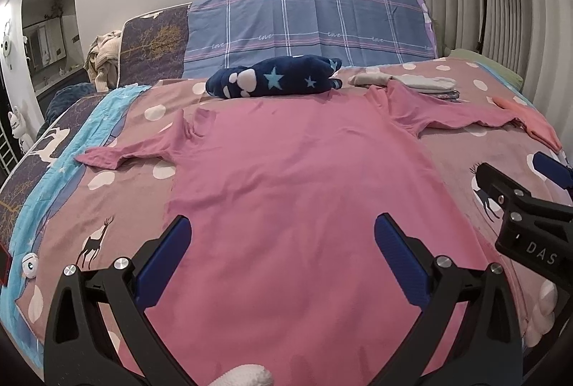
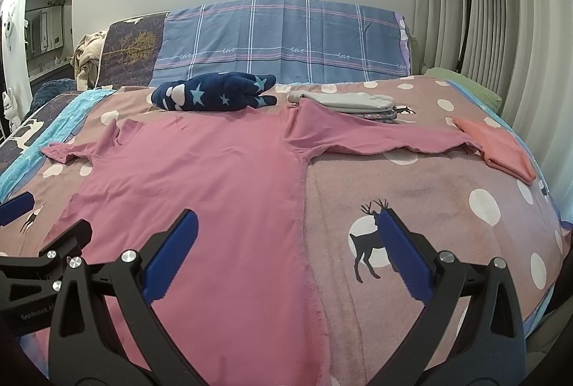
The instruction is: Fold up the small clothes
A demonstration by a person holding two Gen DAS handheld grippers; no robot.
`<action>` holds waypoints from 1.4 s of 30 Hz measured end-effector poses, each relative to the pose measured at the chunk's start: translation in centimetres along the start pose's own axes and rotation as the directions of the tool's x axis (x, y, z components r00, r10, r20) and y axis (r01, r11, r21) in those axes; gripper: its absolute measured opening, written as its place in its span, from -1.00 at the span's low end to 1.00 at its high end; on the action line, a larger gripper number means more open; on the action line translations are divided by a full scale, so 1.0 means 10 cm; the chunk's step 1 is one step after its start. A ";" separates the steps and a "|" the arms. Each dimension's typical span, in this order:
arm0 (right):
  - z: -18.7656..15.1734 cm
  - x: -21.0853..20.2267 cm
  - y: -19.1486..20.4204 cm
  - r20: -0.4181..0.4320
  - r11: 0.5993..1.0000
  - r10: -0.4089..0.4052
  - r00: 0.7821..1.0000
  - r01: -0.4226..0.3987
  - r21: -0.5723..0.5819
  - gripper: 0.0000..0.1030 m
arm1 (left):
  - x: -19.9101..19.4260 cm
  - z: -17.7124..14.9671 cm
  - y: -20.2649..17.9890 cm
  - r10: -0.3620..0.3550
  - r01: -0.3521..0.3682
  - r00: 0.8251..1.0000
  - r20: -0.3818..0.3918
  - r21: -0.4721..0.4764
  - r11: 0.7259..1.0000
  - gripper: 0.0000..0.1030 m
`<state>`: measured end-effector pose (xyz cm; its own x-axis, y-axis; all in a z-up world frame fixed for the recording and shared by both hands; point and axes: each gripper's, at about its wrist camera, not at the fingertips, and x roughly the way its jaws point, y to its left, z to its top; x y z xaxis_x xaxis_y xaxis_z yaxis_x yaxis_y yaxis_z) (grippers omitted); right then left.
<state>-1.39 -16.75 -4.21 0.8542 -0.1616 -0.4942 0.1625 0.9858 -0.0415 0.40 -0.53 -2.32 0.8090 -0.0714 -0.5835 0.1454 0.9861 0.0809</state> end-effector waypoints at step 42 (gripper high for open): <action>-0.09 0.14 0.27 -0.100 0.998 0.055 0.993 -0.057 -0.024 0.96 | 0.19 -0.17 0.24 -0.035 0.032 0.998 -0.049 -0.055 0.998 0.97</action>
<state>-0.17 -14.30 -5.77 0.8080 -0.1023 -0.5802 0.1013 0.9943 -0.0342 1.33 1.92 -4.63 0.7748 -0.0981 -0.6245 0.1393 0.9901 0.0173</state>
